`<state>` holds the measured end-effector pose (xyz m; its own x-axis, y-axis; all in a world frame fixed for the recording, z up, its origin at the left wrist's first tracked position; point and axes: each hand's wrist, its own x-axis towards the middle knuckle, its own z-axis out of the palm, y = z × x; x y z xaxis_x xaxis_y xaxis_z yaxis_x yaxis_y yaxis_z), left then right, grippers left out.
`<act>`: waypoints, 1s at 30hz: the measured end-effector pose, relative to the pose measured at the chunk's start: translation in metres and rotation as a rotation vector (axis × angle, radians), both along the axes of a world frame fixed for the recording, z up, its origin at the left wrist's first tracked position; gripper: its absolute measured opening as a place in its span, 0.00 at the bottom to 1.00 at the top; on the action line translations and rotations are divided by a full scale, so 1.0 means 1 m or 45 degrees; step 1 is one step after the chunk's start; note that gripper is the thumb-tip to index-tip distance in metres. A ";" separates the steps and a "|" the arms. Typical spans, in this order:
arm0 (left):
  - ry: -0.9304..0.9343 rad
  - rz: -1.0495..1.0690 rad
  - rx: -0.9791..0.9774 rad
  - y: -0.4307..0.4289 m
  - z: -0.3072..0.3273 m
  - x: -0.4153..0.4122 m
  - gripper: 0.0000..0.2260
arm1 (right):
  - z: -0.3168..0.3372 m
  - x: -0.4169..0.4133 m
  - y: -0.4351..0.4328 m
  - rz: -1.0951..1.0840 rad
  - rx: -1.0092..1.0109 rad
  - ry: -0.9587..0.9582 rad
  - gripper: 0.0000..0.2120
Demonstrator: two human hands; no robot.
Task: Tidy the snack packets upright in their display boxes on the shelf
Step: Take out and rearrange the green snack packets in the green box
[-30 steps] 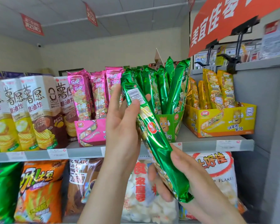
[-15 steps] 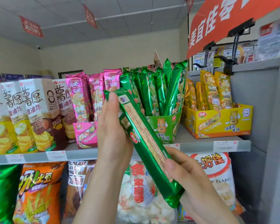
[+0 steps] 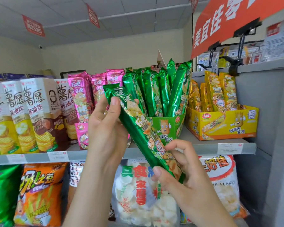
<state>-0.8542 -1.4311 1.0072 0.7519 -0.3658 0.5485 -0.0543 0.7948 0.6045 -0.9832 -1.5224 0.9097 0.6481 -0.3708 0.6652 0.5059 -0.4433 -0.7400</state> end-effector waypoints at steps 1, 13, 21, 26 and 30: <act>0.001 -0.031 0.007 0.001 -0.001 0.000 0.29 | 0.000 0.001 0.001 -0.034 -0.022 -0.016 0.17; -0.411 0.420 0.569 0.013 -0.001 0.021 0.33 | -0.002 0.008 -0.002 -0.365 -0.223 -0.052 0.17; -0.739 0.770 0.303 0.041 0.022 0.039 0.02 | 0.071 0.019 -0.024 -0.572 -0.697 -0.023 0.13; -0.802 1.149 0.153 0.047 0.043 0.042 0.03 | 0.174 0.083 -0.040 -0.806 -0.914 -0.099 0.19; -0.939 1.328 0.076 0.045 0.055 0.037 0.06 | 0.201 0.130 -0.048 -0.838 -1.160 0.312 0.34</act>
